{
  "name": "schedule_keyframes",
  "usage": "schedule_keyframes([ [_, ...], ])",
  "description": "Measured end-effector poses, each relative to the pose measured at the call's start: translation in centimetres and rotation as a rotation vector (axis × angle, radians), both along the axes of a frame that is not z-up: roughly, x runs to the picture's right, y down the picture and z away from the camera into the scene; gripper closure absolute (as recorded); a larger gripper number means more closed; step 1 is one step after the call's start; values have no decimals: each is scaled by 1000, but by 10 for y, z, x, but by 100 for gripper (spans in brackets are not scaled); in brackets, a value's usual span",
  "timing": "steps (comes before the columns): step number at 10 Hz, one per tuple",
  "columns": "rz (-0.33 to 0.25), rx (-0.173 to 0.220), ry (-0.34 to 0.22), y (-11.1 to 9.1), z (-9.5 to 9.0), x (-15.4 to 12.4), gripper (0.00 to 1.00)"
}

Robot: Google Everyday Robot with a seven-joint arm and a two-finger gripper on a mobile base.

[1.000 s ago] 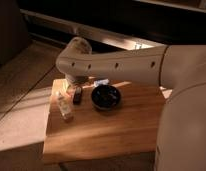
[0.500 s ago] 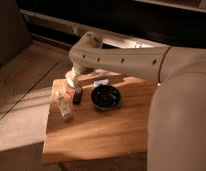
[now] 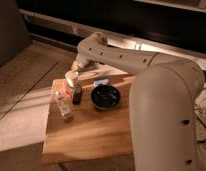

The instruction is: Place the ceramic cup in the ceramic bowl

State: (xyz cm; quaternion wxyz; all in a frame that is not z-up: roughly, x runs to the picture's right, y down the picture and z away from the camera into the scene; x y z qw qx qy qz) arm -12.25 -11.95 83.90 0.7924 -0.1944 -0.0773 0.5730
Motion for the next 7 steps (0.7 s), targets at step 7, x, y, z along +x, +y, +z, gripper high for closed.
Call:
schedule_keyframes([
  [7, 34, -56, -10, 5, 35, 6, 35],
])
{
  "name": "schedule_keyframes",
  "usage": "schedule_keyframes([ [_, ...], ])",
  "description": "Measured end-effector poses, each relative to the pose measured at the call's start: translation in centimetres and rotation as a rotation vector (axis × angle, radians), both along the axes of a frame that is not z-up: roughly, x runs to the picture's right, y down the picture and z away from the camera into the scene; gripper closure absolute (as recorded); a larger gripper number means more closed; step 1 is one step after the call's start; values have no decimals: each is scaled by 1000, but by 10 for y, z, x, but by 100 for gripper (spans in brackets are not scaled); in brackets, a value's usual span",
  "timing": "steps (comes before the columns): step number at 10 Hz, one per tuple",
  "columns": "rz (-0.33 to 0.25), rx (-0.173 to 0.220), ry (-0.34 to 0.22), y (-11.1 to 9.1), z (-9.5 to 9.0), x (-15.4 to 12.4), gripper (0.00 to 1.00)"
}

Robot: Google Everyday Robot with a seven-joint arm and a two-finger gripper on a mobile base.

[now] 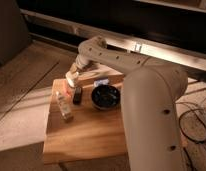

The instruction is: Place the ceramic cup in the ceramic bowl

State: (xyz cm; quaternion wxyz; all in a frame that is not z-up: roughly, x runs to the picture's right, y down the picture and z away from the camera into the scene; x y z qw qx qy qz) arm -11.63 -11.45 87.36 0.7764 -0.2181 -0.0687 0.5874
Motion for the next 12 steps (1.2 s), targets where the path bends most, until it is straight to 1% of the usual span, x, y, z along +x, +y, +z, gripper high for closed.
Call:
schedule_keyframes([
  [2, 15, -11, -2, -4, 14, 0, 35],
  [5, 5, -17, -31, -9, 32, -13, 35],
  [7, -24, -30, -53, -5, 52, -28, 35],
  [8, -56, -32, -60, -4, 62, -39, 35],
  [9, -78, -33, -55, -4, 69, -42, 35],
  [10, -104, -37, -40, -5, 79, -39, 35],
  [12, -123, -44, -14, -6, 93, -31, 35],
])
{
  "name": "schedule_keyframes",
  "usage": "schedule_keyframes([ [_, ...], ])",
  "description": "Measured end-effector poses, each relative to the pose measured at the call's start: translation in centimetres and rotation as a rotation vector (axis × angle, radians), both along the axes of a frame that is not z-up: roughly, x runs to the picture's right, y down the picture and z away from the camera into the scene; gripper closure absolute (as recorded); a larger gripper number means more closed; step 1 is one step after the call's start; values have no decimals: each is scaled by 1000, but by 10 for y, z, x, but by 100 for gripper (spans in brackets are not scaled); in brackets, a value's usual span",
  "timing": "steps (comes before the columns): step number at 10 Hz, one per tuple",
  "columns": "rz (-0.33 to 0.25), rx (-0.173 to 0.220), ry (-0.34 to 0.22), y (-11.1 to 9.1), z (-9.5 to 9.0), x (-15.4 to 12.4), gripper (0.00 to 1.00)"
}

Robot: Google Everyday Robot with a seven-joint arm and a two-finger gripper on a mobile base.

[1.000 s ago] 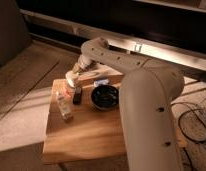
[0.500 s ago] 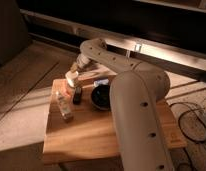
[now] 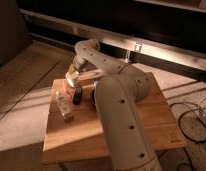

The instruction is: Place the ceramic cup in the ceramic bowl

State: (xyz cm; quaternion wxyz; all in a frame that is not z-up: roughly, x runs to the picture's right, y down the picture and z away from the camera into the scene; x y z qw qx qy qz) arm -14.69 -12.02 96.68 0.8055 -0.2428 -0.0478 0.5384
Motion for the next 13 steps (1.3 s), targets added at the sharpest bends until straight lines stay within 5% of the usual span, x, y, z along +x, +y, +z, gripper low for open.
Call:
schedule_keyframes([
  [3, 16, -49, 26, 11, 20, 15, 35],
  [6, 26, -123, -24, 33, 33, -9, 39],
  [9, 38, -137, -98, 32, 38, -38, 72],
  [11, 56, -122, -101, 21, 40, -32, 94],
  [13, 75, -77, -73, -3, 34, -13, 100],
])
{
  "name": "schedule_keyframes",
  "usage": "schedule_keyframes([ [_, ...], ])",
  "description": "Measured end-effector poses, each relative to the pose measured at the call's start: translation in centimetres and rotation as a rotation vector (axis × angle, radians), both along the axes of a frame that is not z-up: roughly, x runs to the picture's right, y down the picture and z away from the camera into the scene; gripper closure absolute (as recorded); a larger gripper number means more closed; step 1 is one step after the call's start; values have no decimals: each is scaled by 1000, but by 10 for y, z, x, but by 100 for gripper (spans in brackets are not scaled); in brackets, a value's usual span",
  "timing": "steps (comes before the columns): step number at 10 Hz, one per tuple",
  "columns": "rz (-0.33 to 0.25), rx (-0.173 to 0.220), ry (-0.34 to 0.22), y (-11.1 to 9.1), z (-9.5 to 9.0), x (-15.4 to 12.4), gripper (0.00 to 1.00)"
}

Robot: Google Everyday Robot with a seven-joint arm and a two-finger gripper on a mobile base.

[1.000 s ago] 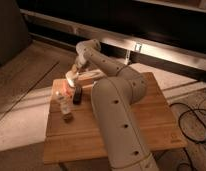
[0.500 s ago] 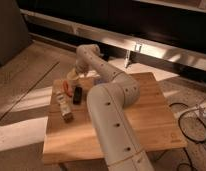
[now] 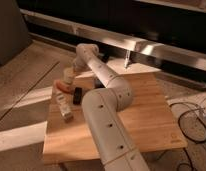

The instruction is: Place the ceramic cup in the ceramic bowl

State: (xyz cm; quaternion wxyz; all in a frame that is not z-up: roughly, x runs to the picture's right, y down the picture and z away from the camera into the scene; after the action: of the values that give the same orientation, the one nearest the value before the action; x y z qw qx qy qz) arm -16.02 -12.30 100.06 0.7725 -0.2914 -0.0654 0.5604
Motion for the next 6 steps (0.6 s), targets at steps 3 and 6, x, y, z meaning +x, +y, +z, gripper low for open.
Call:
schedule_keyframes([
  [3, -11, 116, 108, -61, -48, 55, 100],
  [6, -86, 191, 191, -76, -119, 97, 100],
])
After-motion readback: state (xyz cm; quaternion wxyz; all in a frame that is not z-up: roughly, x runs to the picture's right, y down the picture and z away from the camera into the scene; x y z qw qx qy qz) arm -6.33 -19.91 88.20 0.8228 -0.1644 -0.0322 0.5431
